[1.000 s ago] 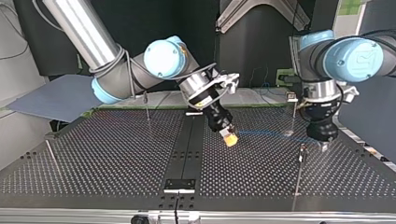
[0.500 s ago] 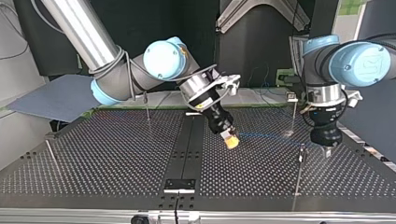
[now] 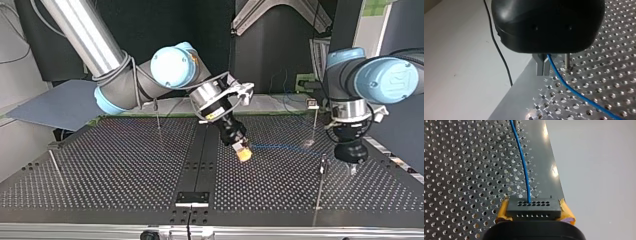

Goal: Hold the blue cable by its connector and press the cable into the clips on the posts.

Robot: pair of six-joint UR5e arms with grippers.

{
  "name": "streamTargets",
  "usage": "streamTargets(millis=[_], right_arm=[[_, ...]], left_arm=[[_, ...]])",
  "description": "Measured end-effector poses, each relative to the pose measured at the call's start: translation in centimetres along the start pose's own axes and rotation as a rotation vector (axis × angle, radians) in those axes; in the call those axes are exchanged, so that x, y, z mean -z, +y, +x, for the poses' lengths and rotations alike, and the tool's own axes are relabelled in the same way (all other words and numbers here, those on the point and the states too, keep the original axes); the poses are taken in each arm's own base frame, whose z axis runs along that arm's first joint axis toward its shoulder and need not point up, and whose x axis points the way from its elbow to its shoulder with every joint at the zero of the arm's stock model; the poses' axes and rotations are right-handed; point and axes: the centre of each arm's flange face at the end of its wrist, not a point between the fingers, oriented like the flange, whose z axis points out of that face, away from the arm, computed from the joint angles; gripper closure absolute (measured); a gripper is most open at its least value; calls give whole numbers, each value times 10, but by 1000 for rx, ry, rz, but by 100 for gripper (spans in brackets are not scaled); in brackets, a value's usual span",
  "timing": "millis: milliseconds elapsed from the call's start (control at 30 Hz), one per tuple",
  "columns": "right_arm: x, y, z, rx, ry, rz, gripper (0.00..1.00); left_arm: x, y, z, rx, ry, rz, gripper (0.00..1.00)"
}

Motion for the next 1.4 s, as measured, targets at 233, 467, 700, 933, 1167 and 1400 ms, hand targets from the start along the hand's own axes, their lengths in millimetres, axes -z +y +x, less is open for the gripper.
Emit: streamTargets(millis=[233,467,700,933,1167,1400], right_arm=[[0,5,1,2,1,-6,100],[-1,10,4,4,8,-11,100],[-2,13,5,6,13,-15,100],[-2,19,7,8,17,-25,100],[-2,32,9,12,23,-49,100],[-4,48,11,14,30,-67,100]], left_arm=[[-3,-1,-3,6,-5,10,100],[-11,-9,-14,29,-13,51,100],[-21,0,4,24,29,42,100],[-27,5,8,30,33,40,100],[-33,2,-1,40,14,50,100],[-38,2,-7,52,4,57,100]])
